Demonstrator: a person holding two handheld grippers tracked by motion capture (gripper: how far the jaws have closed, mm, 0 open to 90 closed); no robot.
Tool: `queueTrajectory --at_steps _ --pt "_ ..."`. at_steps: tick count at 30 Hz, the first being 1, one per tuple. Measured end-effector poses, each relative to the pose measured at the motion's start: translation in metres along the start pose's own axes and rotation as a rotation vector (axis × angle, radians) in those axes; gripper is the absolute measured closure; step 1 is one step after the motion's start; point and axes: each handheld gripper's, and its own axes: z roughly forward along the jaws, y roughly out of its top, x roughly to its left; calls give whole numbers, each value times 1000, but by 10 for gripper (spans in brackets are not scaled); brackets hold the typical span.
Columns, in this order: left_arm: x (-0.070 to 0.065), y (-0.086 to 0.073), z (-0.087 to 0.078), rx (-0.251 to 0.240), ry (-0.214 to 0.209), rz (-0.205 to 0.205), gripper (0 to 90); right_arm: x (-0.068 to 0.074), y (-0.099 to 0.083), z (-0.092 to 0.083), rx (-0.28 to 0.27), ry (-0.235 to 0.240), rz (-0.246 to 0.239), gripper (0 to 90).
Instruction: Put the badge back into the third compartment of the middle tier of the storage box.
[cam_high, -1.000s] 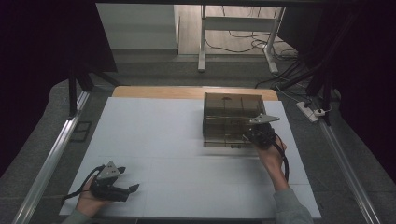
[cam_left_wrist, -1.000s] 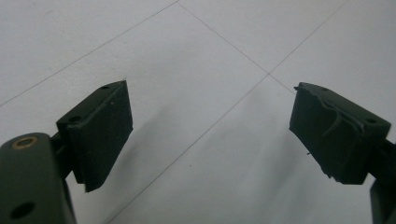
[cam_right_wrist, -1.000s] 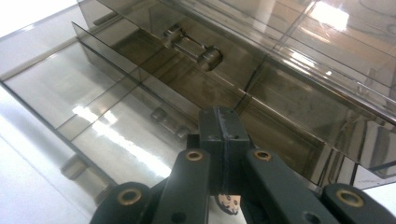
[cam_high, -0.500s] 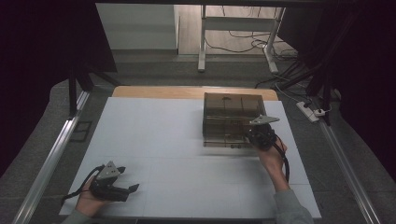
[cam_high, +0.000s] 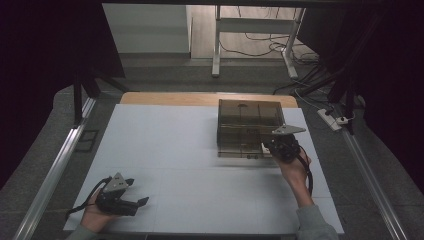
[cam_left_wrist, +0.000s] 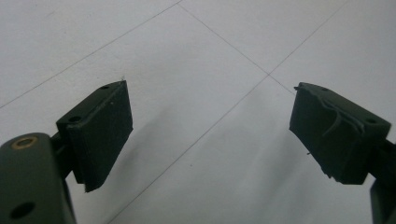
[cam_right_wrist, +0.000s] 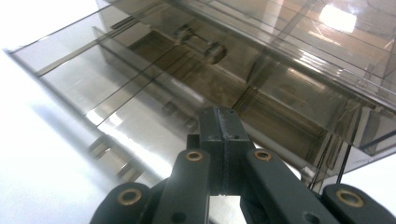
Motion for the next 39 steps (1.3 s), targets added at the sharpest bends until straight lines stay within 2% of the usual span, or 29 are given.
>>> queueTrajectory --at_steps 1,3,6,8,11,16,21,25,31,35,39 --pt "0 0 0 1 0 0 133 4 -3 -6 -7 22 -11 892" --pt "0 0 0 -1 -1 -1 133 5 -5 -10 -15 37 -18 888" --pt "0 0 0 -2 -2 -2 134 9 -12 -20 -43 46 -15 674" --pt "0 0 0 -1 -1 -1 133 10 -17 -25 -67 85 1 580" --pt "0 0 0 -1 -2 0 133 14 -23 -30 -92 92 -1 425" --pt "-1 0 0 1 -2 3 133 20 -36 -38 -124 137 -4 318" --pt "-1 0 0 1 -4 5 134 30 -56 -50 -130 140 -30 286" --pt "-1 0 0 2 -4 4 134 33 -71 -63 -152 146 -18 283" --pt "-1 0 1 5 -6 3 135 34 -96 -79 -150 129 -15 279" --pt "-1 0 1 1 -5 -1 136 32 -108 -83 -140 121 -14 278" --pt "-1 0 0 -5 -3 -5 137 27 -112 -80 -128 118 -4 277"
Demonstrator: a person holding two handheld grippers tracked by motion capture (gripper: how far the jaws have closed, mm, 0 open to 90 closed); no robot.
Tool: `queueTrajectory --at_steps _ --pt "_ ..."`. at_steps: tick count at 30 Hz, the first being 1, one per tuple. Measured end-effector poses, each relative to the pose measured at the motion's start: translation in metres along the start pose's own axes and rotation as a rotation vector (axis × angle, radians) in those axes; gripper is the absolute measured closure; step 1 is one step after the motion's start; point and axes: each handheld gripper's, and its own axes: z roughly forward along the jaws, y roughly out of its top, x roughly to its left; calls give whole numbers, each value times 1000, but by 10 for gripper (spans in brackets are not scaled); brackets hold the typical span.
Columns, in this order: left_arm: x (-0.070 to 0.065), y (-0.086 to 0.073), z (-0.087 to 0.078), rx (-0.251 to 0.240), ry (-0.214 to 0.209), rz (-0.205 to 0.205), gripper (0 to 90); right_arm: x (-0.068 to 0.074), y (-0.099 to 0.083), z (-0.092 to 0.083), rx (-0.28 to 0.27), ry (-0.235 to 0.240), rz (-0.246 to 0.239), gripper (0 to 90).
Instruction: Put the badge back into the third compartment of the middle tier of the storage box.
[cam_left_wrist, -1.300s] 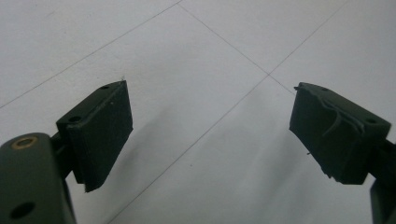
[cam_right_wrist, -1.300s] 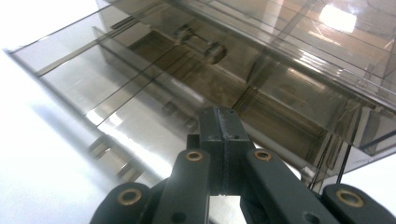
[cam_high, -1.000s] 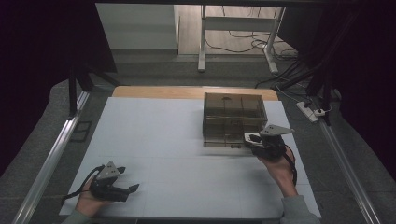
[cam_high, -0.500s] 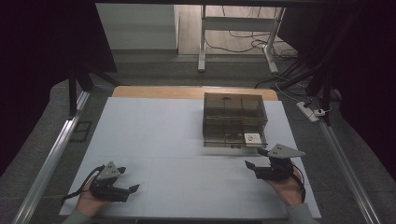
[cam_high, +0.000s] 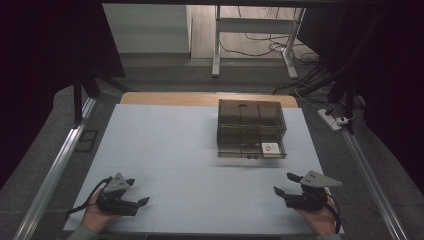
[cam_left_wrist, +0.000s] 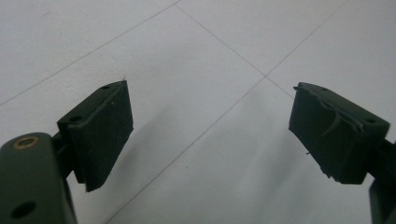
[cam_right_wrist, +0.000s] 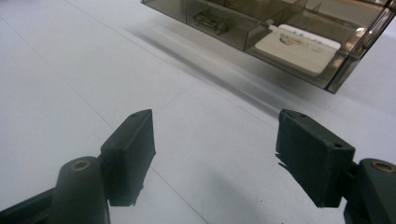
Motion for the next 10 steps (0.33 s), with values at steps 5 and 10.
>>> queueTrajectory --at_steps 5,10 --pt "0 0 0 1 -2 0 137 1 1 4 7 -1 -20 274" --pt "0 0 0 -2 -3 0 137 2 1 4 6 -5 -29 270"
